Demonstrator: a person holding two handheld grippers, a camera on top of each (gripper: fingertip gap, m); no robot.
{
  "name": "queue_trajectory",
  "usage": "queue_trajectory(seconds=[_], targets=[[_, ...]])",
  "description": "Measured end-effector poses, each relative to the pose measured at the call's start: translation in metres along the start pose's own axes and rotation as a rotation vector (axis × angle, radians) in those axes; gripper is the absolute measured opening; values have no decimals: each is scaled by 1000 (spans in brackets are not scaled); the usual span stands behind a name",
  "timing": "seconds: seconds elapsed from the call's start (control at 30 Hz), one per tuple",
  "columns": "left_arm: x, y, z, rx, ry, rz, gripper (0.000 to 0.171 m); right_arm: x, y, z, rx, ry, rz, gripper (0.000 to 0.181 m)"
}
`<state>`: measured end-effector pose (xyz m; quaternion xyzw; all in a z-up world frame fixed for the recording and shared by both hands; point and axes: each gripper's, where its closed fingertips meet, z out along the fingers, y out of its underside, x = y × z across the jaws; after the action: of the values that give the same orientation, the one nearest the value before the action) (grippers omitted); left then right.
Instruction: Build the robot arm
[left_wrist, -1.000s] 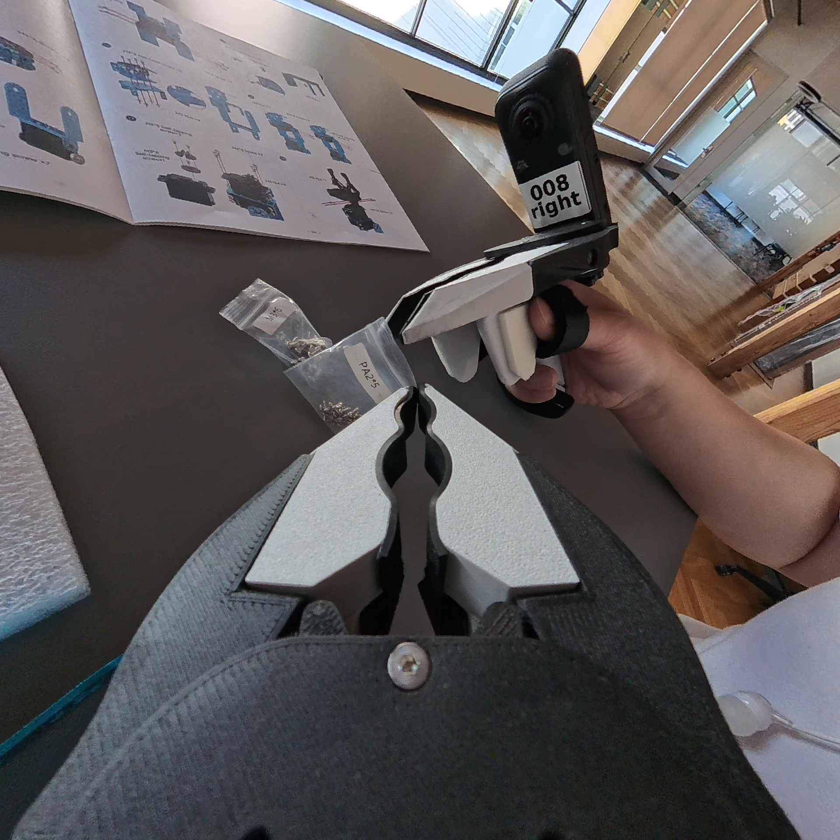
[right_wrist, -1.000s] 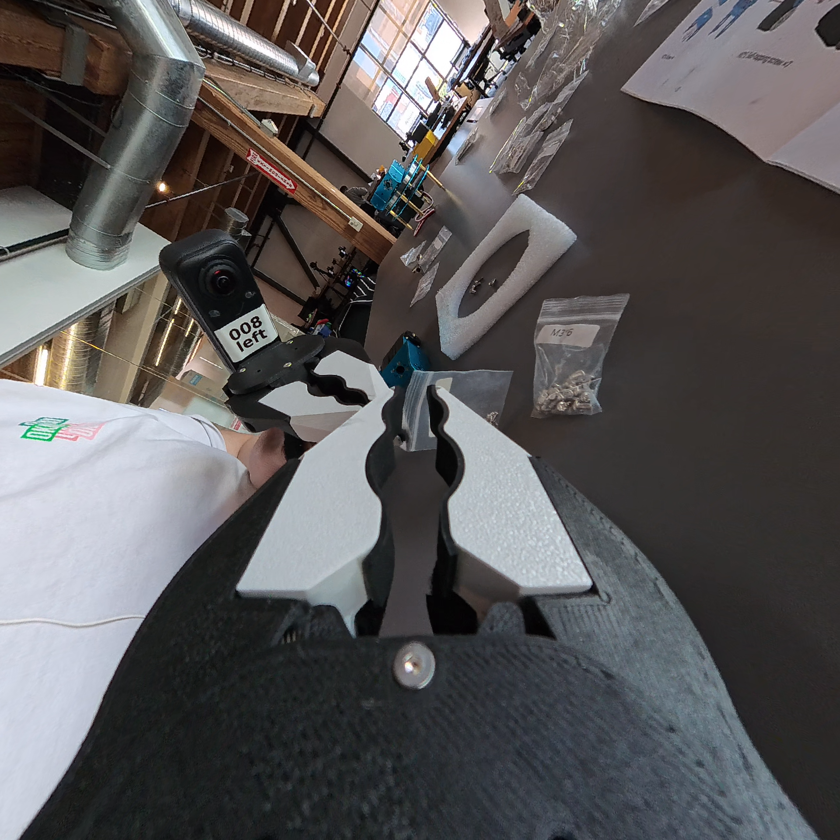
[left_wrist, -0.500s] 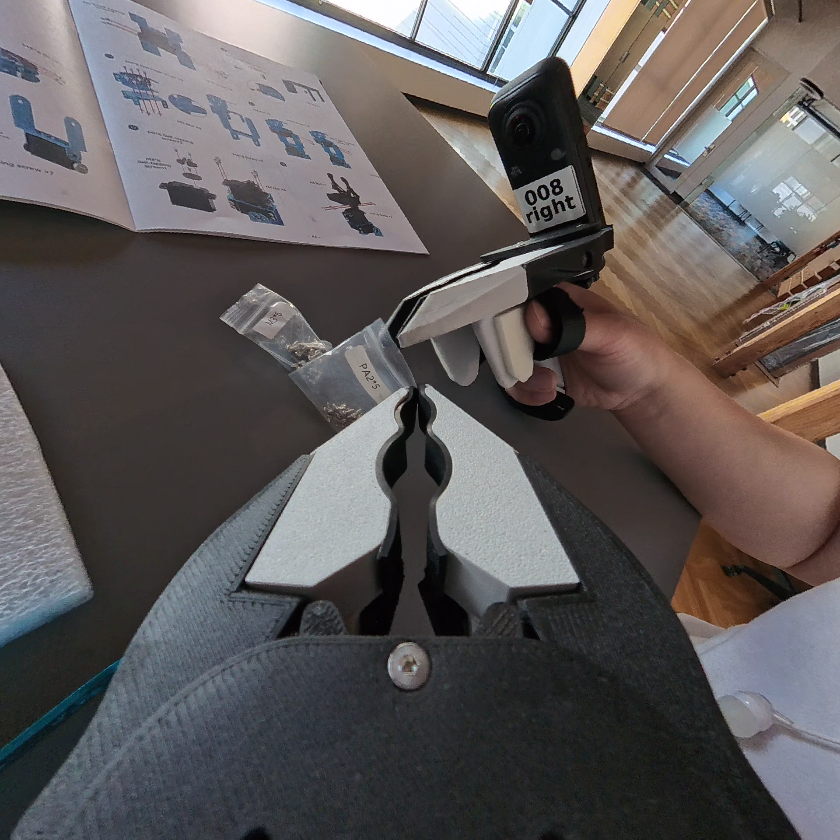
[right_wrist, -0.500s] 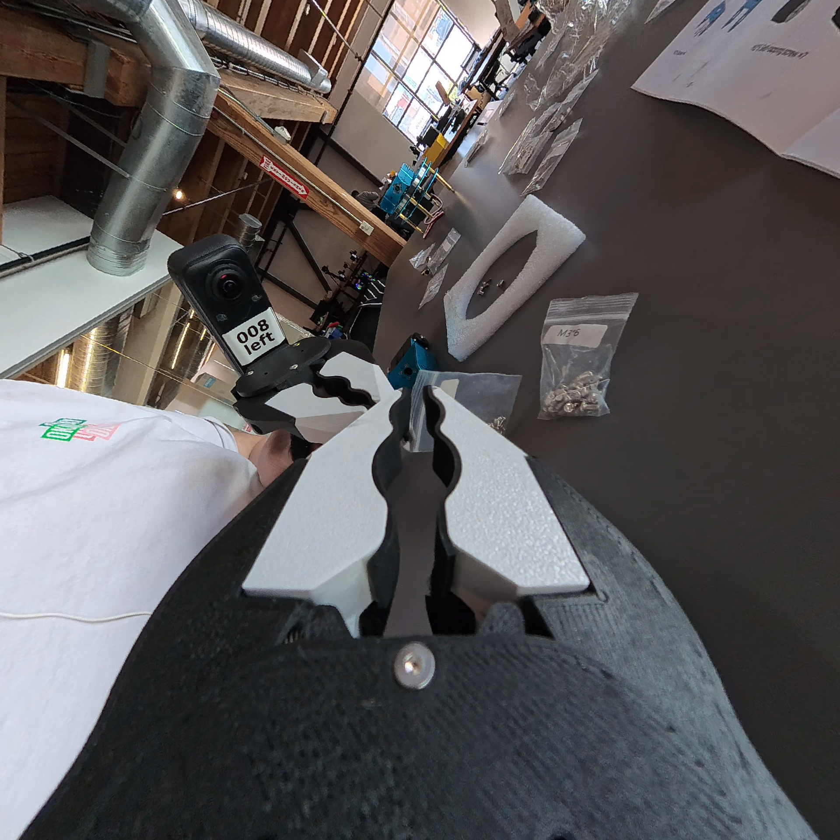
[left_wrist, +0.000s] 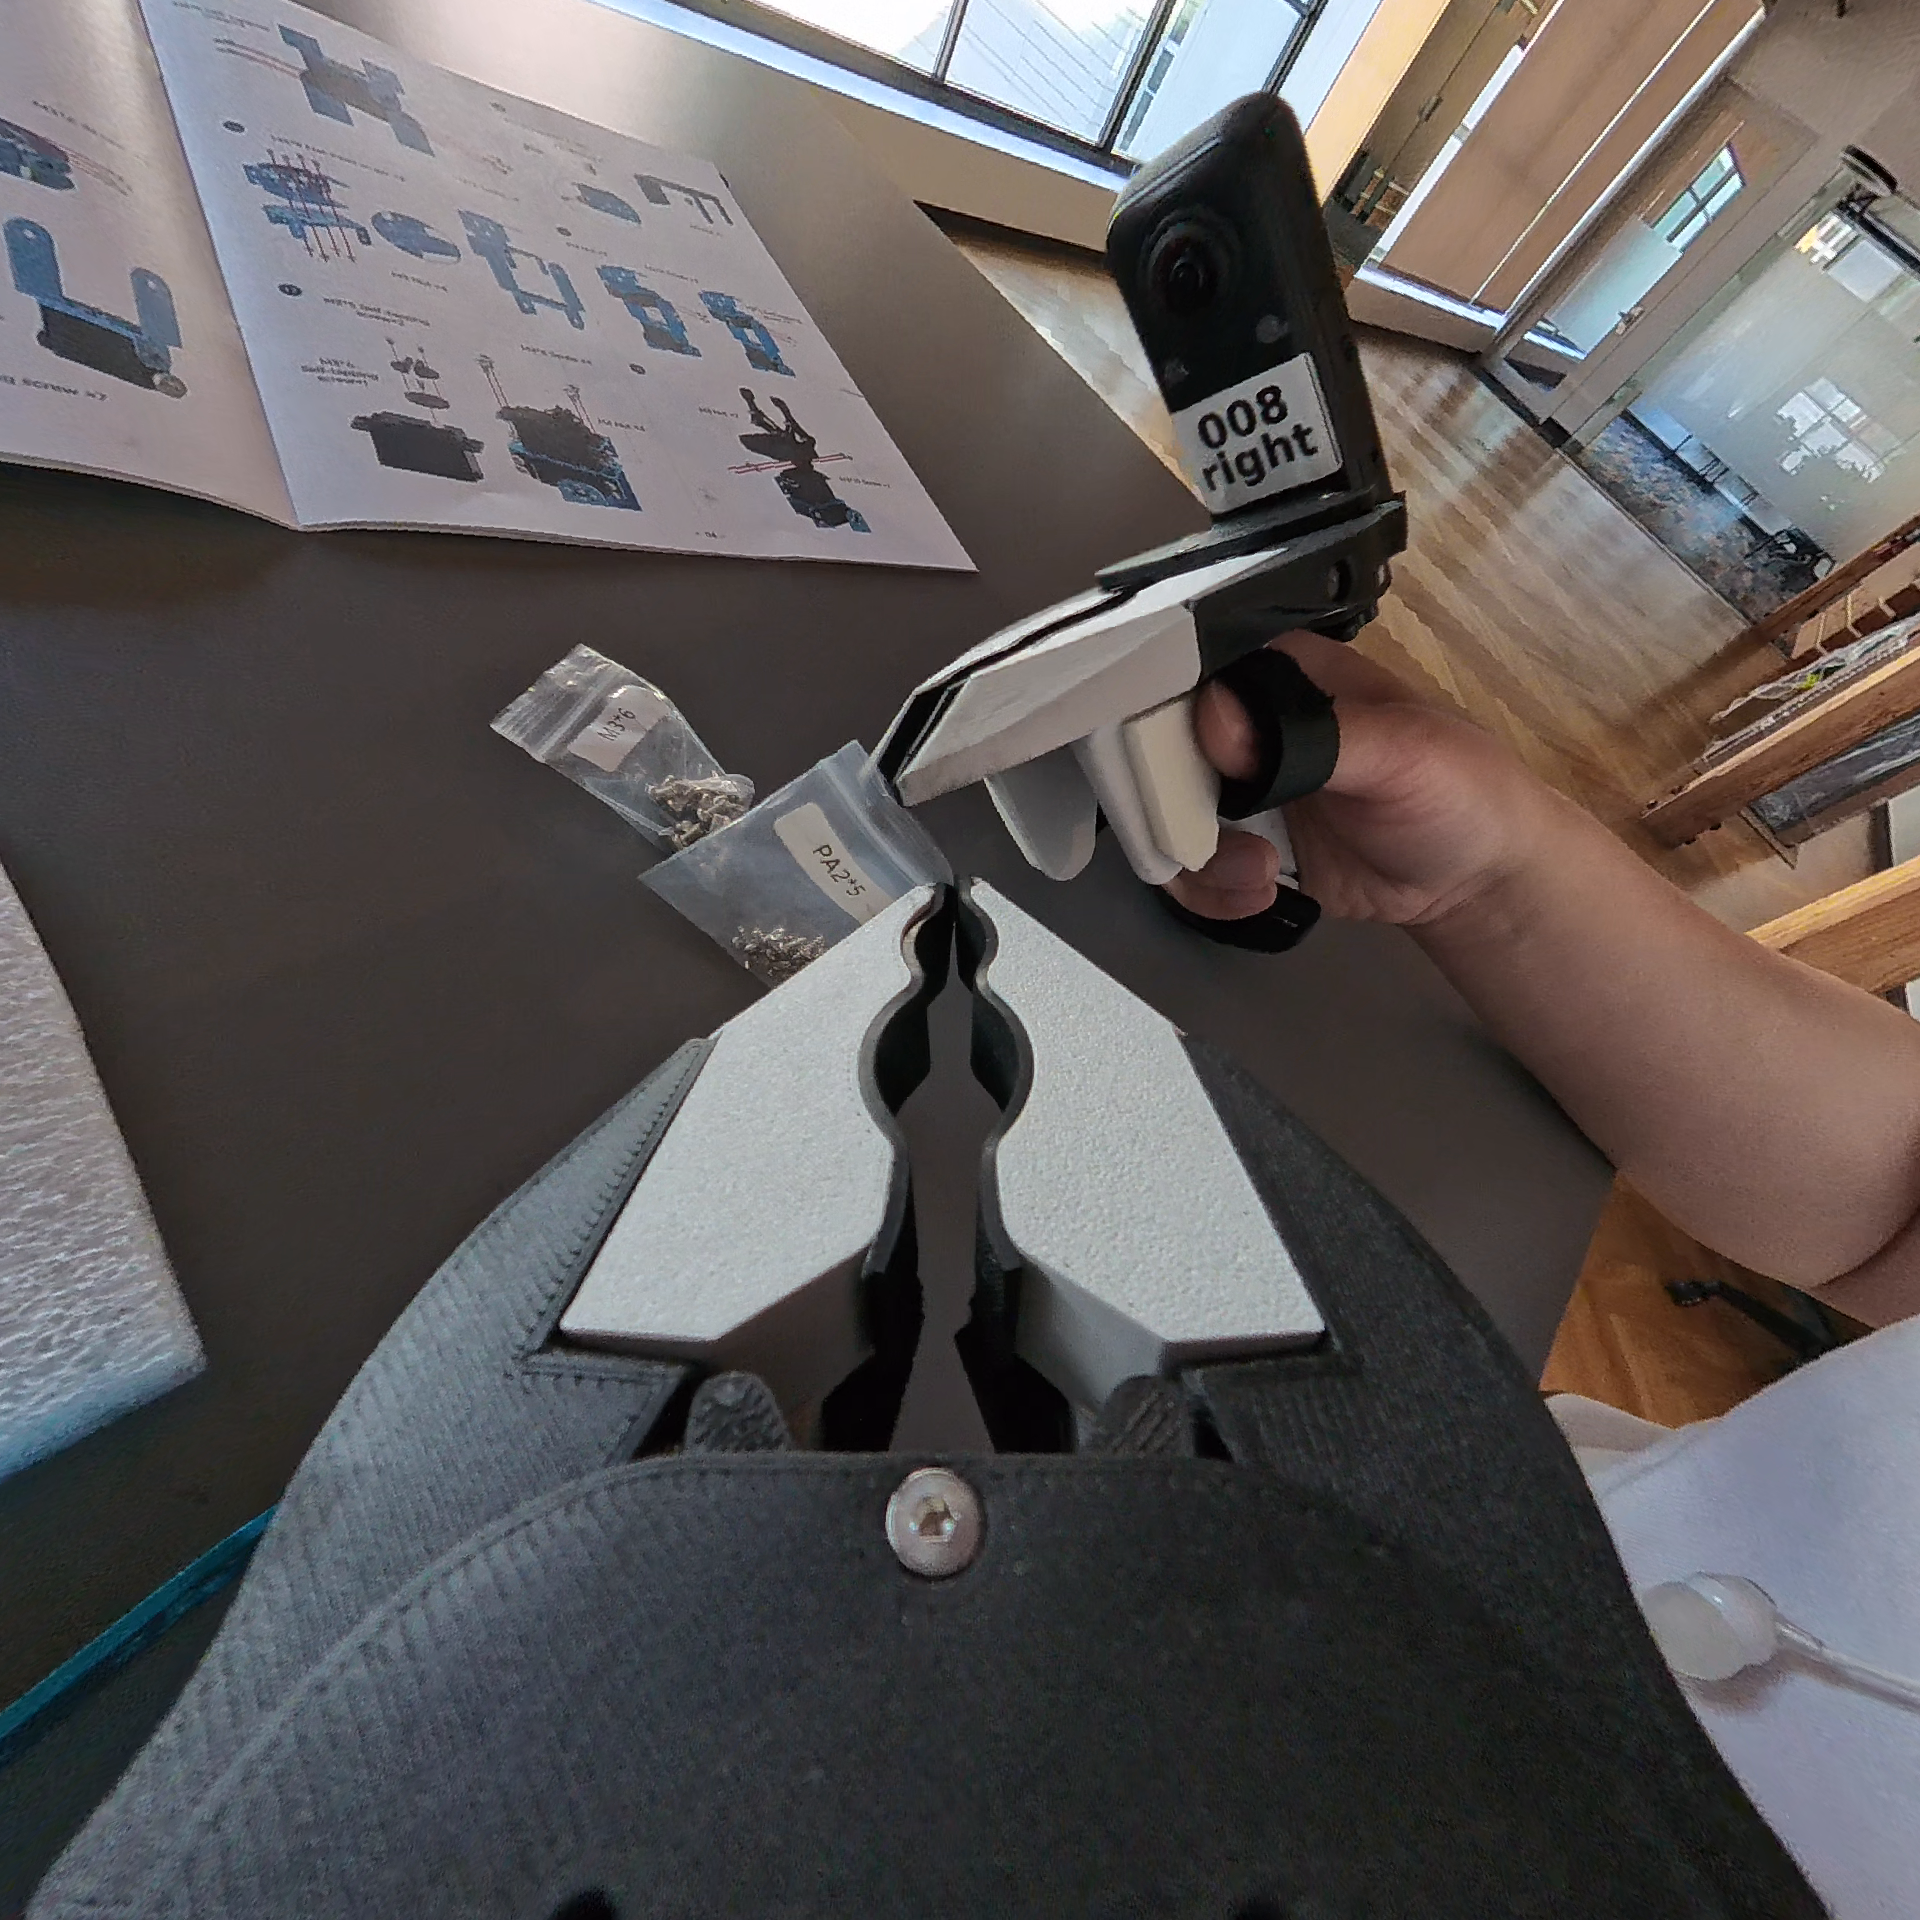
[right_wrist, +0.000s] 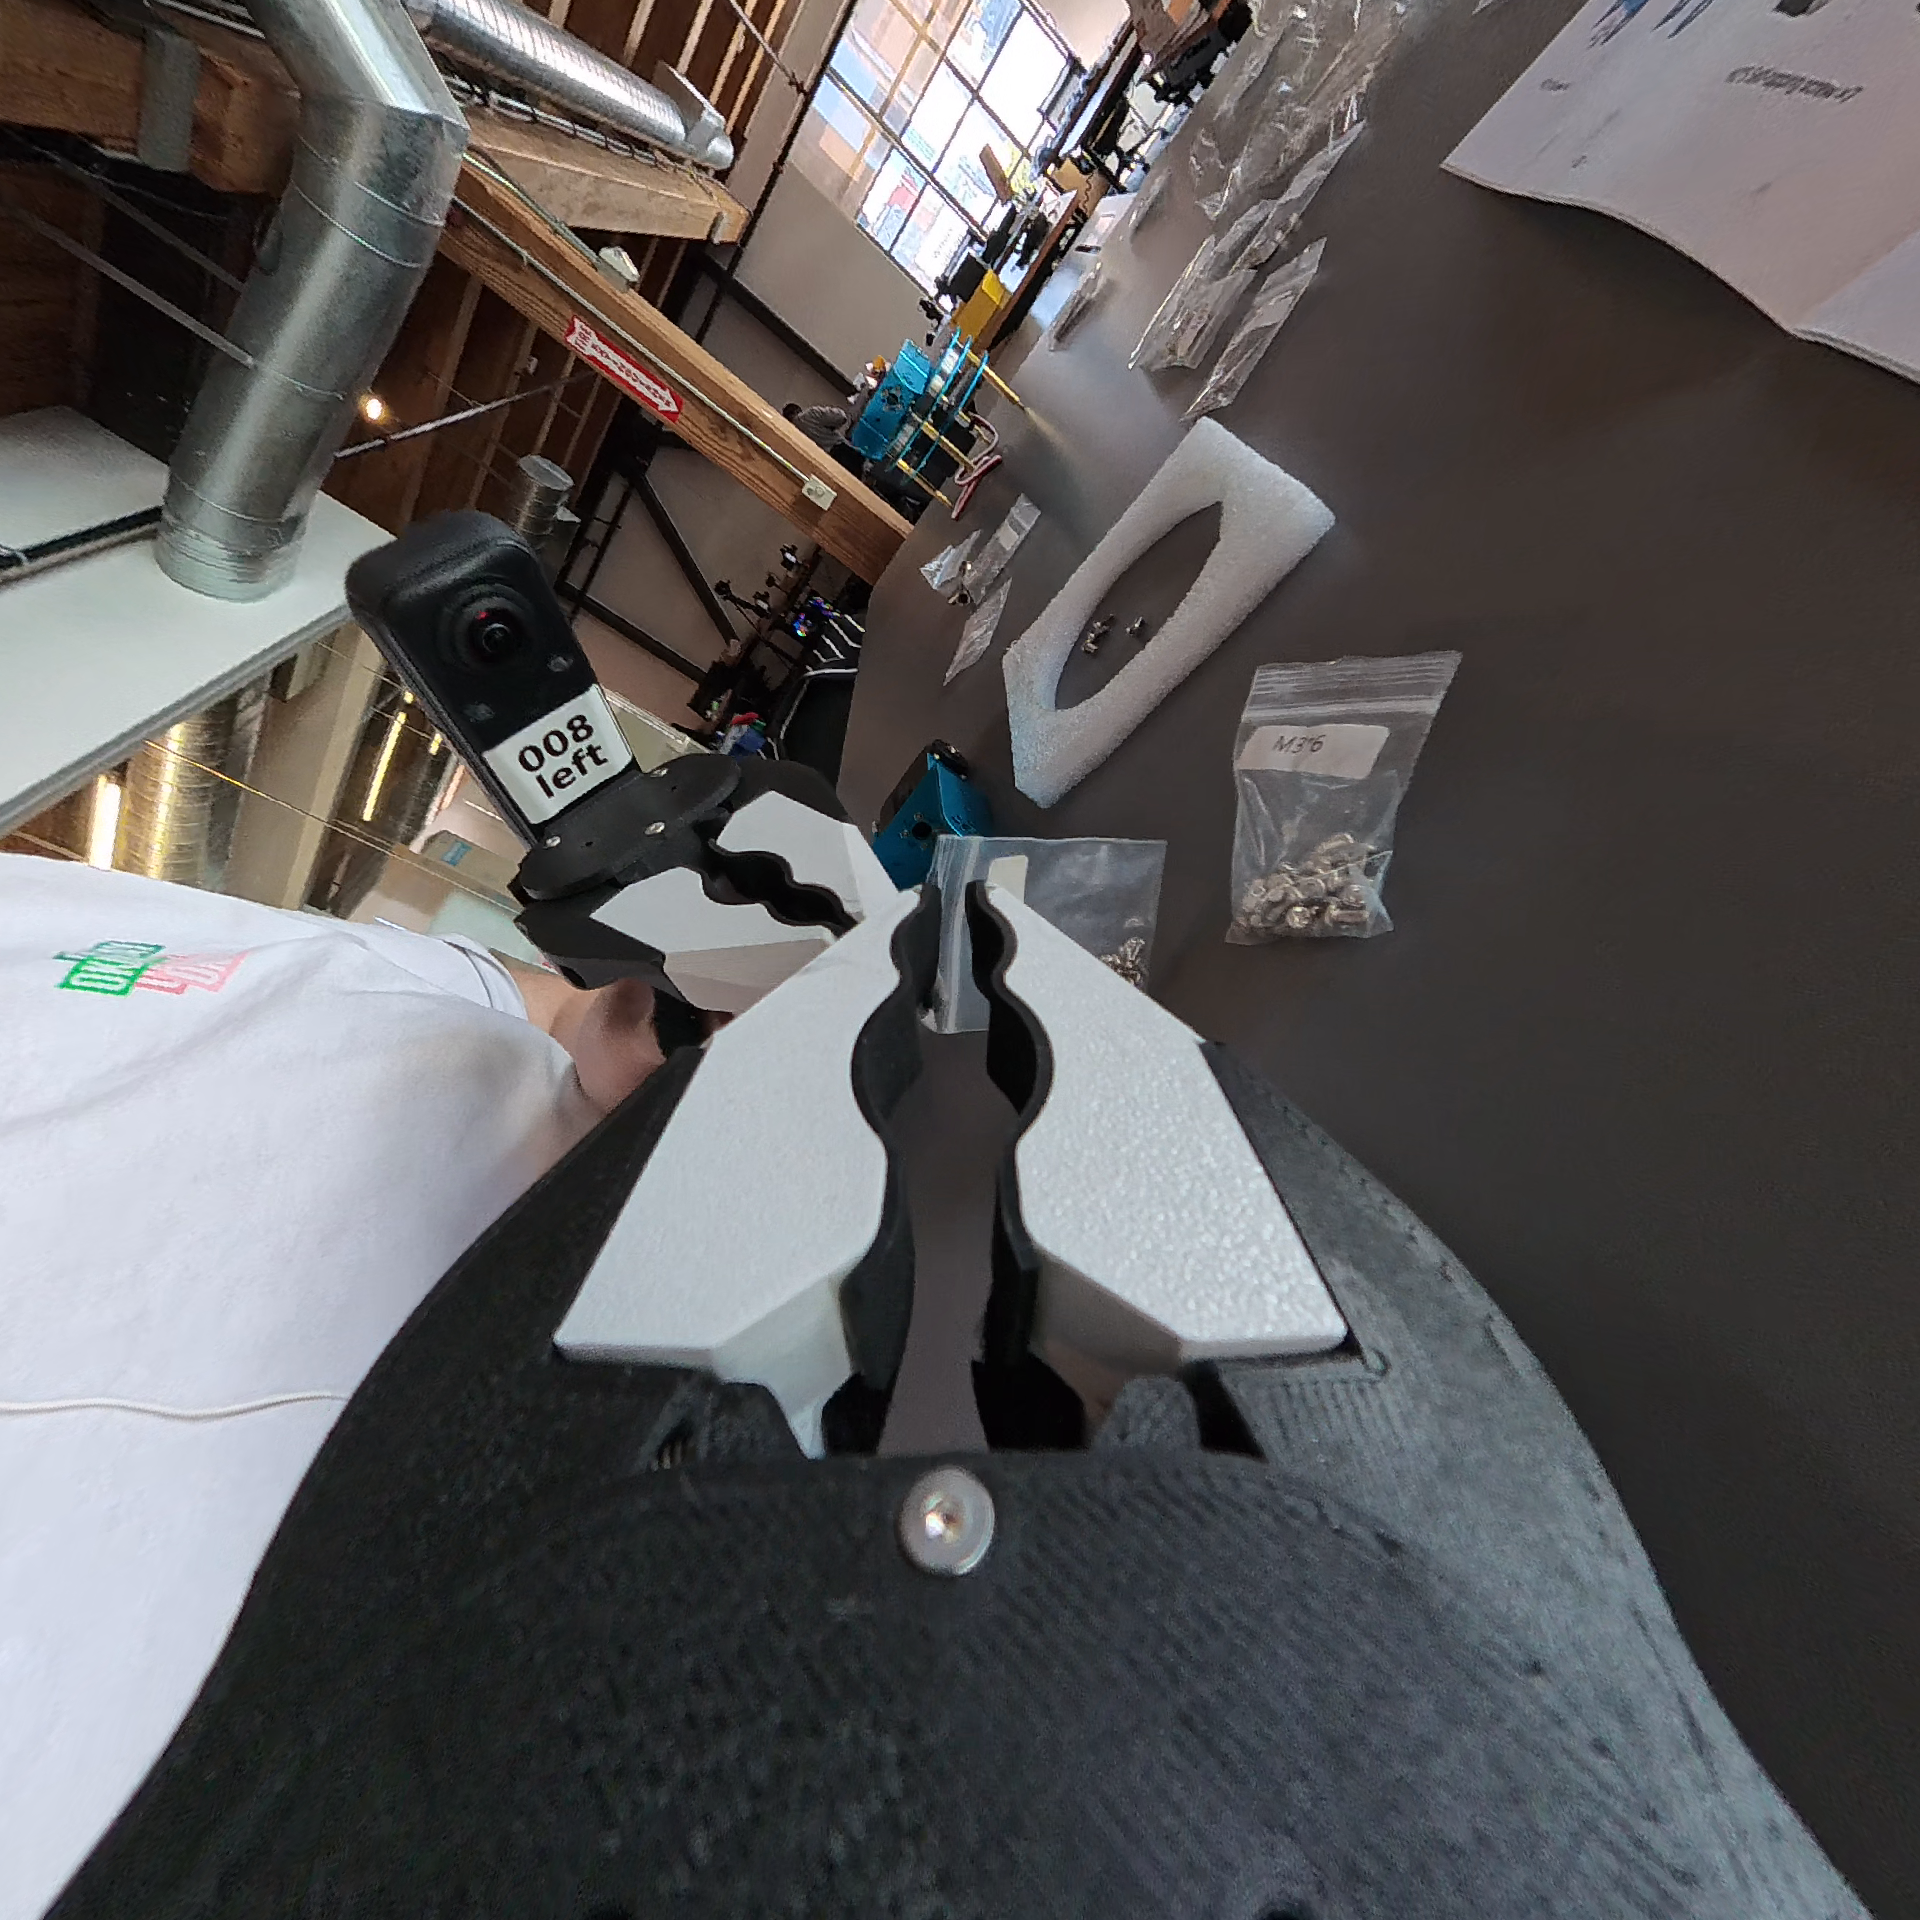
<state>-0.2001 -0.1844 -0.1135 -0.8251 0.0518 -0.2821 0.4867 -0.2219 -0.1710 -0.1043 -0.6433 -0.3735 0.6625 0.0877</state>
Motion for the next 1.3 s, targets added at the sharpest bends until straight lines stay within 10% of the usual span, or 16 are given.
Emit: queue_trajectory(seconds=[1.3], targets=[[6, 9, 6, -71, 6, 71, 1, -3, 11, -3, -105, 29, -35, 0]])
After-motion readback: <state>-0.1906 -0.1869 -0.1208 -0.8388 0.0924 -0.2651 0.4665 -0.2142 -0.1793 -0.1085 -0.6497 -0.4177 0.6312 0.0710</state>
